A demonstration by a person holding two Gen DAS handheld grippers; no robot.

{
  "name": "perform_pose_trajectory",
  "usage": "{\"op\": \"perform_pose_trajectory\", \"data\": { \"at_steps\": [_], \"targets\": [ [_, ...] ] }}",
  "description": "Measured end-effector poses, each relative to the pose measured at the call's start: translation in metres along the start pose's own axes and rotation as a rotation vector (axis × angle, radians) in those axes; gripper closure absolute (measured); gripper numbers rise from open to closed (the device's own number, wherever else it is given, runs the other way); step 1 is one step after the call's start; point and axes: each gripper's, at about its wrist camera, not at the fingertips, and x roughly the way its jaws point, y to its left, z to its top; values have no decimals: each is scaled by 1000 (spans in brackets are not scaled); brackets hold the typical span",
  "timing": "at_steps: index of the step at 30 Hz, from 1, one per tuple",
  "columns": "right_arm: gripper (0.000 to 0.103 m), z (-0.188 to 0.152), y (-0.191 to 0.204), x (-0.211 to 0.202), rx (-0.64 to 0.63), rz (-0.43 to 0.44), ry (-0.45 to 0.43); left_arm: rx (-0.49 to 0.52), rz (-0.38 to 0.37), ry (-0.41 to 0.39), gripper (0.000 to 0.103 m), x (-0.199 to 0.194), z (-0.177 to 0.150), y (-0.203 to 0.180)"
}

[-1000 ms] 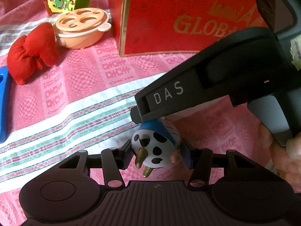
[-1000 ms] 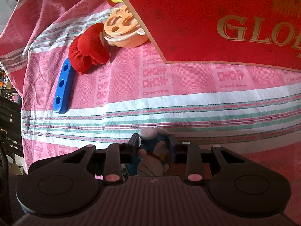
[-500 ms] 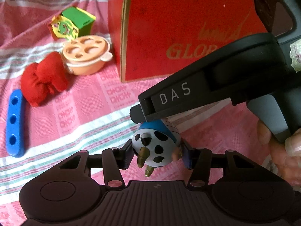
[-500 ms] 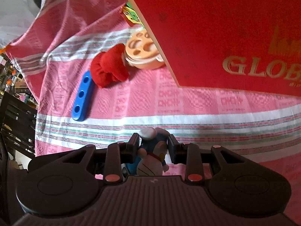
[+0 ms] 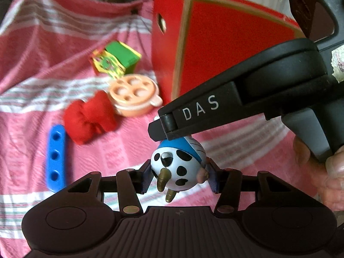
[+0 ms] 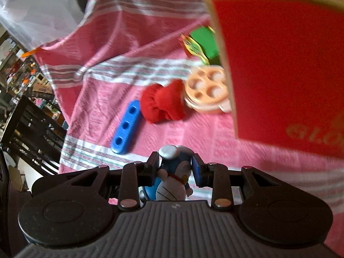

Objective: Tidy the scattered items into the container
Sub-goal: 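Carry the Doraemon figure into the red box and open the left gripper while the right gripper releases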

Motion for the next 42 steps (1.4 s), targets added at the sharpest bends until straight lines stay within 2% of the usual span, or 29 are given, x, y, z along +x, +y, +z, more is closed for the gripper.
{"op": "perform_pose_trajectory", "data": {
  "at_steps": [6, 13, 16, 18, 23, 26, 28, 30, 31, 32, 34, 42],
  "targets": [
    [66, 28, 25, -23, -87, 25, -82, 5, 56, -93, 50, -34, 26, 7],
    [66, 65, 31, -76, -163, 12, -257, 90, 74, -213, 50, -64, 85, -7],
    [66, 82, 16, -102, -177, -29, -332, 148, 51, -252, 49, -63, 124, -26],
    [66, 92, 1, -121, -193, -83, -382, 175, 10, -265, 49, -59, 152, -42],
    [66, 114, -48, -154, -174, -209, -446, 262, -77, -264, 49, -23, 218, -92],
    [66, 124, -83, -161, -132, -237, -457, 289, -105, -256, 49, 2, 241, -116],
    [66, 128, -105, -161, -107, -237, -447, 299, -109, -241, 49, 14, 245, -131],
    [58, 130, -122, -157, -91, -231, -425, 310, -94, -217, 45, 31, 248, -140],
    [36, 133, -128, -153, -74, -236, -416, 310, -78, -200, 34, 39, 250, -143],
    [24, 132, -135, -151, -57, -243, -425, 298, -59, -186, 23, 46, 250, -143],
    [25, 132, -149, -150, -32, -235, -438, 258, -13, -171, 11, 58, 250, -139],
    [20, 134, -175, -127, 18, -188, -365, 126, 30, -87, 4, 88, 254, -115]
  ]
}}
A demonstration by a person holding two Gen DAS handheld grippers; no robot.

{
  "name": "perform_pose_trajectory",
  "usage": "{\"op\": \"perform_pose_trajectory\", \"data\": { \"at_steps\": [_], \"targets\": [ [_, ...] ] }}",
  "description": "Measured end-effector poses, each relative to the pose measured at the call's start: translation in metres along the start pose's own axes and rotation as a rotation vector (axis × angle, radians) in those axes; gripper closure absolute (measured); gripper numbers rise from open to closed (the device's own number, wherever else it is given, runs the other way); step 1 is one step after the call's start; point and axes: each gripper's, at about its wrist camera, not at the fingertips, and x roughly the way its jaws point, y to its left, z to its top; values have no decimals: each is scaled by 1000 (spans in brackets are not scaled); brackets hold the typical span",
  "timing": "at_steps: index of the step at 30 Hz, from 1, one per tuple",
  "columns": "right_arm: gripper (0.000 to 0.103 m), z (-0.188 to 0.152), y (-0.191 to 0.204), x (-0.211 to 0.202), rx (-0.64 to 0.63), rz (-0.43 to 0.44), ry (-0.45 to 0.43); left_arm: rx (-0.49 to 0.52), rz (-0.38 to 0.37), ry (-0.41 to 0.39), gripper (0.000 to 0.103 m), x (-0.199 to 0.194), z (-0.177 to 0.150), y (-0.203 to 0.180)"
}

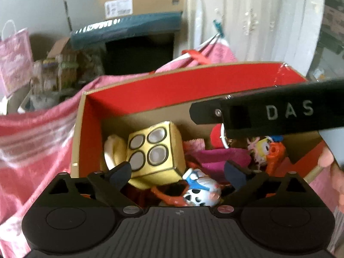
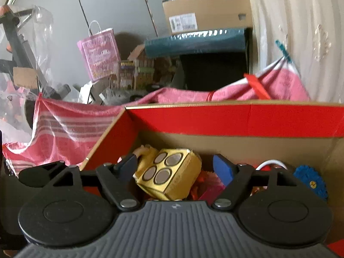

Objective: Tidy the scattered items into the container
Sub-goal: 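Carry the Doraemon figure into the red box and open the left gripper while the right gripper releases, then withdraw both grippers from the red box toward the blue bar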

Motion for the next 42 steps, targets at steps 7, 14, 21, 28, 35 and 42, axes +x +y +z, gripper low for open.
{"op": "perform_pose_trajectory", "data": {
  "at_steps": [7, 14, 21, 28, 35, 42],
  "targets": [
    [16, -10, 4, 13, -23, -13, 67, -26, 11, 17, 3, -1, -11, 1],
    [13, -8, 4, 8, -23, 6, 62, -19, 22, -22, 3, -10, -13, 0],
    [11, -9, 7, 7, 21, 106, 41, -15, 83, -47, 3, -35, -14, 8],
    [11, -7, 44, -7, 8, 191, -7, -28, 172, -91, 3, -82, -25, 60],
    [11, -17, 117, -16, -74, 232, -47, -88, 220, -91, 2, -108, -58, 145],
    [11, -42, 199, 5, -161, 280, -29, -114, 266, -2, 2, -105, -123, 218]
  ]
}}
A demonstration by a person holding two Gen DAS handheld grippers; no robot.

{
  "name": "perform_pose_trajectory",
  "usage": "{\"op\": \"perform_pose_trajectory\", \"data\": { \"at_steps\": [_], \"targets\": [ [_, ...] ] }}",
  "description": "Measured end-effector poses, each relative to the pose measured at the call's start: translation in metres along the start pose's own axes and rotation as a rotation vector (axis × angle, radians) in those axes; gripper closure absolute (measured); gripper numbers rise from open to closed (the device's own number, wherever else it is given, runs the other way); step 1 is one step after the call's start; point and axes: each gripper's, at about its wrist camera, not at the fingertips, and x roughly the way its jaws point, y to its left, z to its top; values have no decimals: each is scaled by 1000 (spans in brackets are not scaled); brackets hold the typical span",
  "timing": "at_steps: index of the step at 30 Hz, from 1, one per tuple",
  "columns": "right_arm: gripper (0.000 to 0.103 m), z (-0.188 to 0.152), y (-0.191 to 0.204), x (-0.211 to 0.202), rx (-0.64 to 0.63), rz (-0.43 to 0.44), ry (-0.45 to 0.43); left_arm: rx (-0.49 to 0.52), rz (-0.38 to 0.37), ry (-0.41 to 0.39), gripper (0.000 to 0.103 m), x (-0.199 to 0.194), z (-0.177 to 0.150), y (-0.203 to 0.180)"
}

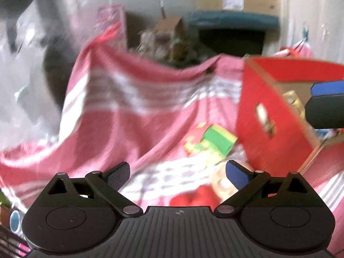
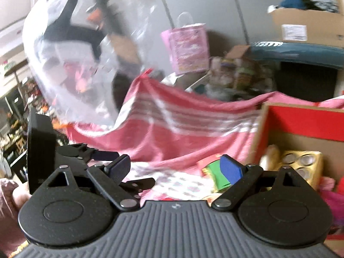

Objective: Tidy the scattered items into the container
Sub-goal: 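Withdraw both grippers from the red box toward the blue bar, then close the left gripper on the blue three-hole bar while the right gripper pinches its end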

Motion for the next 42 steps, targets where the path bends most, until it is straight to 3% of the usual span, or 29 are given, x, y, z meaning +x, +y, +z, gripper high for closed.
{"op": "perform_pose_trajectory", "data": {
  "at_steps": [8, 12, 19, 33, 42],
  "targets": [
    [11, -44, 51, 61, -40, -31, 123, -35, -26, 112, 2, 38, -72, 50],
    [12, -74, 58, 87, -38, -79, 215, -61, -52, 156, 2, 55, -108, 60],
    [23, -103, 60, 128, -20, -101, 344, -121, -86, 209, 7, 75, -154, 58],
    [38, -123, 67, 214, -46, -9, 456, -130, -50, 222, 17, 94, -184, 37],
    [39, -125, 61, 247, 35, 66, 550, -104, -28, 209, 19, 98, -188, 31]
  ]
}}
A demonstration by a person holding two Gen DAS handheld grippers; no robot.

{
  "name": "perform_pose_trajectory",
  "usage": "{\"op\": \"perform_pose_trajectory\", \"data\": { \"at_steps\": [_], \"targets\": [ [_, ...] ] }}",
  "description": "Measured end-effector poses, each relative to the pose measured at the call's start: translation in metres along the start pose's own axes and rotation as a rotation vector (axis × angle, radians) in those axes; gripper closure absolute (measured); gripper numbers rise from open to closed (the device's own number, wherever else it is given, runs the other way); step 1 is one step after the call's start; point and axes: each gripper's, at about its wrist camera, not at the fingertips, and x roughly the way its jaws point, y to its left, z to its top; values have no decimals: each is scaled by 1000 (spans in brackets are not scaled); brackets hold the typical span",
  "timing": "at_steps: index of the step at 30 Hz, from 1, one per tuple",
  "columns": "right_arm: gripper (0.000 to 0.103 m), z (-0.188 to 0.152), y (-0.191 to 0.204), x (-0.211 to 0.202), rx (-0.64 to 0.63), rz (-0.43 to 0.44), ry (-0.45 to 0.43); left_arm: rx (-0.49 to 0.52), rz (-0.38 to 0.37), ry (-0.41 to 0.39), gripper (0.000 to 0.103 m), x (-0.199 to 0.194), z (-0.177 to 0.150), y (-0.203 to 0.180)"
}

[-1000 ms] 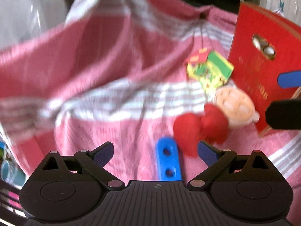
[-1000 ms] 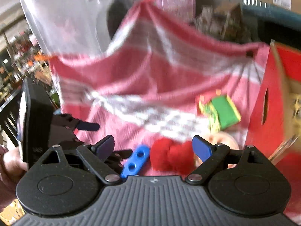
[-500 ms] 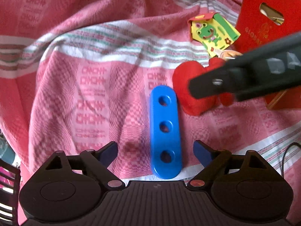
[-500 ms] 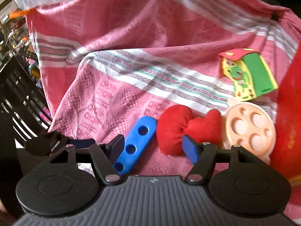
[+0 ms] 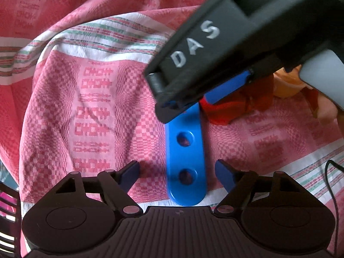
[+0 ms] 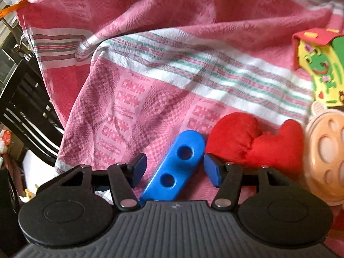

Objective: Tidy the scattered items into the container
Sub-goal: 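Close the left gripper on the blue three-hole bar while the right gripper pinches its end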

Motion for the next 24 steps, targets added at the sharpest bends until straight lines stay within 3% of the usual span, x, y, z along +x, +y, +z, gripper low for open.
{"op": "perform_pose_trajectory", "data": {
  "at_steps": [3, 6, 10, 16, 24],
  "targets": [
    [39, -3, -1, 3, 17, 18, 19, 13, 18, -8, 24, 0, -1, -3],
    [44, -7, -4, 11, 33, 9, 46, 20, 17, -14, 37, -2, -1, -4],
    [62, -11, -9, 19, 68, 13, 66, 9, 3, -8, 55, -2, 1, -3],
    [80, -16, -12, 14, 104, 26, 72, -9, -6, -3, 63, -5, 2, -1],
    [73, -23, -16, 4, 154, 58, 60, -145, -128, 35, 64, -8, 3, 15]
  ]
}}
